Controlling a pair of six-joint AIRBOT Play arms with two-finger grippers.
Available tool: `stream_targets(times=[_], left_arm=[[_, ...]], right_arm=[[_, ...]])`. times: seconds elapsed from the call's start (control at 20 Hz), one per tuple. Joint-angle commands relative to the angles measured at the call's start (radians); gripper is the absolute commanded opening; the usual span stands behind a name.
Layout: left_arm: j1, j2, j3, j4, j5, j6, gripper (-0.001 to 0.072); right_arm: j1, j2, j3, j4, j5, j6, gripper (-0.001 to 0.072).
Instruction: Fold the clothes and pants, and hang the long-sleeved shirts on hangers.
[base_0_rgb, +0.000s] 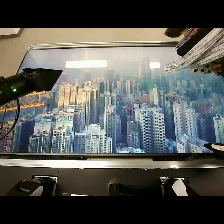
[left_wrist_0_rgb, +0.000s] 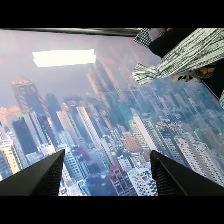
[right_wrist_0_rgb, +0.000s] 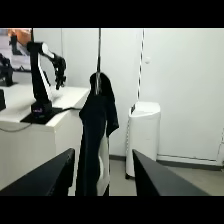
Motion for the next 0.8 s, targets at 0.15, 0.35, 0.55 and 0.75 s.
stream_targets(times=[0.15, 0.35, 0.55, 0.75], left_arm=[[0.0, 0.0, 0.0, 0.055, 0.0, -0.001, 0.0617], [0.002, 0.001, 0.0, 0.122, 0.004, -0.002, 0.0616], [0.002, 0.008, 0.0, 0.278, -0.013, -0.157, 0.0617], [0.002, 0.027, -0.001, 0.49, -0.216, -0.253, 0.0602]], right_arm=[[0.0, 0.087, 0.0, 0.452, -0.138, 0.019, 0.0426], [0.119, -0.035, 0.0, 1.316, -0.027, -0.808, 0.0385], [0.436, -0.173, -0.02, 1.222, 0.191, -0.914, 0.0347], [0.669, -0.155, -0.248, 1.17, 0.256, -0.924, 0.0347]])
